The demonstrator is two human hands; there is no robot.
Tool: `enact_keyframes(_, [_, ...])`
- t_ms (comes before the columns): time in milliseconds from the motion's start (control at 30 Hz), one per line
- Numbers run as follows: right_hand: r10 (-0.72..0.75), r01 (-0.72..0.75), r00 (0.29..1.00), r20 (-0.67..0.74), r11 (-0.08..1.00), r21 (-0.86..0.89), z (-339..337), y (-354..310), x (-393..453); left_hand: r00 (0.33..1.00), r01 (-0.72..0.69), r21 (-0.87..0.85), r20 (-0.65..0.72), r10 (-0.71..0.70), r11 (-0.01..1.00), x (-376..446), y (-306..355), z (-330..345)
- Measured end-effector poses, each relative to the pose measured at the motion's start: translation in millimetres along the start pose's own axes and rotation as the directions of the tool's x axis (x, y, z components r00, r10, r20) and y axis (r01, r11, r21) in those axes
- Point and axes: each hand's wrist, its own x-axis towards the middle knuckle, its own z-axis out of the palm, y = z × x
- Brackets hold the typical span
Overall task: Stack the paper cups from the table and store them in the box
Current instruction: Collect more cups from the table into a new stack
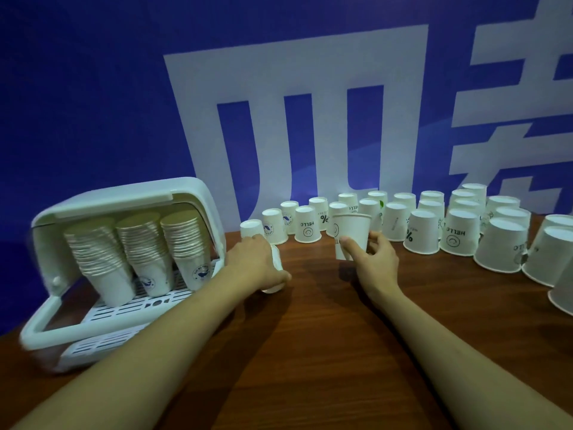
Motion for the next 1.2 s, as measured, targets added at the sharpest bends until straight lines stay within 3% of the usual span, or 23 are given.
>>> enact_keyframes(167, [-0.029,0.029,0.999,0.023,1.0,0.001,3.0,-2.5,-3.8,0.993,-0.006,-0.129,0.12,0.022,0.992,-22.9,7.5,4.6])
enact_keyframes(267, [-0.03,0.03,0.998,0.056,1.0,0.006,4.5,-1.8,-6.5,0.994,0.103,-0.242,0.052,-0.093,0.965,-29.7,15.3,4.3])
enact_keyframes(367, [-0.032,0.031,0.997,0.071,0.999,0.014,5.0,0.6,-6.4,0.979,0.169,-0.401,-0.041,-0.202,0.9,-17.7,20.0,4.5])
enact_keyframes(433, [-0.024,0.022,0.999,0.034,0.999,0.038,4.6,1.5,-3.5,0.982,0.123,-0.501,-0.065,-0.179,0.857,-1.4,27.9,7.2])
enact_keyframes(567, [0.063,-0.055,0.997,-0.05,0.989,0.139,1.7,5.8,2.8,0.996,0.083,-0.636,0.02,-0.091,0.767,36.8,55.5,23.1])
enact_keyframes(667, [0.081,-0.069,0.994,-0.076,0.985,0.158,1.1,8.1,5.1,0.981,0.188,-0.729,0.107,-0.162,0.658,64.3,69.4,44.7])
enact_keyframes(733, [0.077,-0.067,0.995,-0.06,0.985,0.159,2.4,8.5,6.1,0.968,0.2,-0.742,0.051,-0.244,0.64,77.0,73.5,61.7])
enact_keyframes(833, [0.078,-0.072,0.996,-0.041,0.986,0.151,4.9,10.2,9.7,0.946,0.173,-0.733,-0.06,-0.317,0.657,79.3,74.8,78.0])
enact_keyframes(967, [0.087,-0.081,0.995,-0.04,0.986,0.143,4.9,10.3,9.7,0.942,0.067,-0.857,-0.114,-0.315,0.512,75.3,70.4,78.4])
enact_keyframes(1067, [0.069,-0.064,0.997,-0.033,0.988,0.137,2.3,7.4,7.6,0.952,-0.029,-0.809,-0.201,-0.23,0.586,52.9,62.5,60.9])
enact_keyframes(1200, [0.001,-0.005,0.999,0.037,0.994,0.108,1.5,6.1,2.8,0.94,-0.171,-0.793,-0.31,-0.145,0.584,3.4,31.1,34.9])
